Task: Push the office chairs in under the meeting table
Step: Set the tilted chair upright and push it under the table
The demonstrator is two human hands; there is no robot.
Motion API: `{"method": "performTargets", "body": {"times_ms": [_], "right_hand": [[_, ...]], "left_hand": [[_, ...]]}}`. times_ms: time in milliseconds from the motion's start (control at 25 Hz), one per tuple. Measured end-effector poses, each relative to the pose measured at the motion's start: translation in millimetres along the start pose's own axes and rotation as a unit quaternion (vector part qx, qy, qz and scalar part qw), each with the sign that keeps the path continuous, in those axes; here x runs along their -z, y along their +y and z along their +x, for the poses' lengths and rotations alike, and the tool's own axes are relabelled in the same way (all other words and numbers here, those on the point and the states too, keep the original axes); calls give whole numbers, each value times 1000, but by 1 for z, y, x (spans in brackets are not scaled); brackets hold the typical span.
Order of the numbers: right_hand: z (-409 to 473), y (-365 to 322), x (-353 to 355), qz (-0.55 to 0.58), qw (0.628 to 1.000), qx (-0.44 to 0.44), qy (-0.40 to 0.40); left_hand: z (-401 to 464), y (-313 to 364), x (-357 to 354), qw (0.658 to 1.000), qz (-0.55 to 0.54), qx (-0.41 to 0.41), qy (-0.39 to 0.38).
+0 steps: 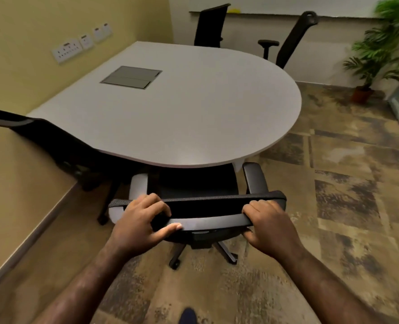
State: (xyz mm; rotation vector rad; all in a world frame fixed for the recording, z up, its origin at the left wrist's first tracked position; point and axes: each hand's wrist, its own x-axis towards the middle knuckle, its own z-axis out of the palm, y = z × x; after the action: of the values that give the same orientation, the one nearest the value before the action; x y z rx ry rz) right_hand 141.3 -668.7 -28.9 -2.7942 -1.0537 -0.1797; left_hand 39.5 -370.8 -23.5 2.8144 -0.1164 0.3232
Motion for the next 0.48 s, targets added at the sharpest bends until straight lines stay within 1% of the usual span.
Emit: {"method": "performTargets", "body": {"times_ms": [80, 160, 240, 480], "right_hand": [[6, -2, 3, -21, 999, 19, -20], [10, -3, 3, -35, 998, 35, -41], [15, -1, 1, -43, 997, 39, -59], [18, -9, -4, -60, 997, 24, -41]], "left_hand": [[-8, -4, -1, 998, 32, 36, -36], [-10, -4, -4, 993, 96, 48, -45], [-7, -1, -5, 988, 136, 52, -50], [-2, -4, -7, 986, 154, 59, -33]]}}
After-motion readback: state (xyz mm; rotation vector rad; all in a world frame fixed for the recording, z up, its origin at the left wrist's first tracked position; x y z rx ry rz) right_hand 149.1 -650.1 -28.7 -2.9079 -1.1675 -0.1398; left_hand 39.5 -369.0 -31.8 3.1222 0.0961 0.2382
